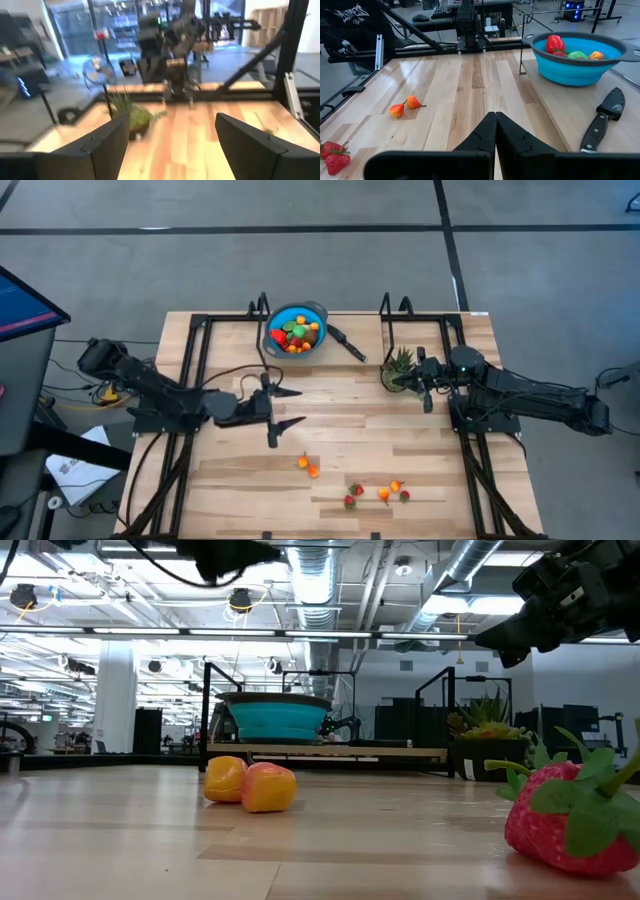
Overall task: Pick & Place Fruit
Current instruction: Put the pear into the basket
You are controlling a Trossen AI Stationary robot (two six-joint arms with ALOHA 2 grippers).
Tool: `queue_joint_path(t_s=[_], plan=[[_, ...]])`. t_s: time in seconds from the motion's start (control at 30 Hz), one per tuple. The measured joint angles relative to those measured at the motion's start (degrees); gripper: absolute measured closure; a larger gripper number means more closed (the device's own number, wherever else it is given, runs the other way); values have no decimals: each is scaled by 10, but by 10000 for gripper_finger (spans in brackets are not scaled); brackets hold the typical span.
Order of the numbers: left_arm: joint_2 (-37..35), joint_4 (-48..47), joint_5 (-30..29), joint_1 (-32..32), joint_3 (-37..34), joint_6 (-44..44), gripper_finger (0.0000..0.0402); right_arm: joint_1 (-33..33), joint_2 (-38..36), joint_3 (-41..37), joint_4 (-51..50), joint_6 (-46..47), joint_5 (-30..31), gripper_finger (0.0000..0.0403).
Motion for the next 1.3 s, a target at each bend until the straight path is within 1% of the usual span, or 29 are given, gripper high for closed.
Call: queue_joint_path(t_s=[0.1,0.17,0.27,0.43,0.53,0.6,0.8,0.97,1.3], plan=[[0,-31,61,31,0,-45,116,0,0,0,0,0,0,403],[0,-36,99,43,0,-64,116,0,0,0,0,0,0,403],[0,-47,129,47,9,-65,117,0,0,0,0,0,0,403],[4,-149,131,47,56,-70,117,0,0,0,0,0,0,403],[18,-180,131,43,82,-75,117,0,0,0,0,0,0,403],[31,-189,131,40,91,-70,117,0,0,0,0,0,0,403],[62,-210,132,31,92,-68,117,0,0,0,0,0,0,403],[101,-221,130,9,92,-71,117,0,0,0,0,0,0,403],[169,-225,132,-31,92,-154,117,0,0,0,0,0,0,403]])
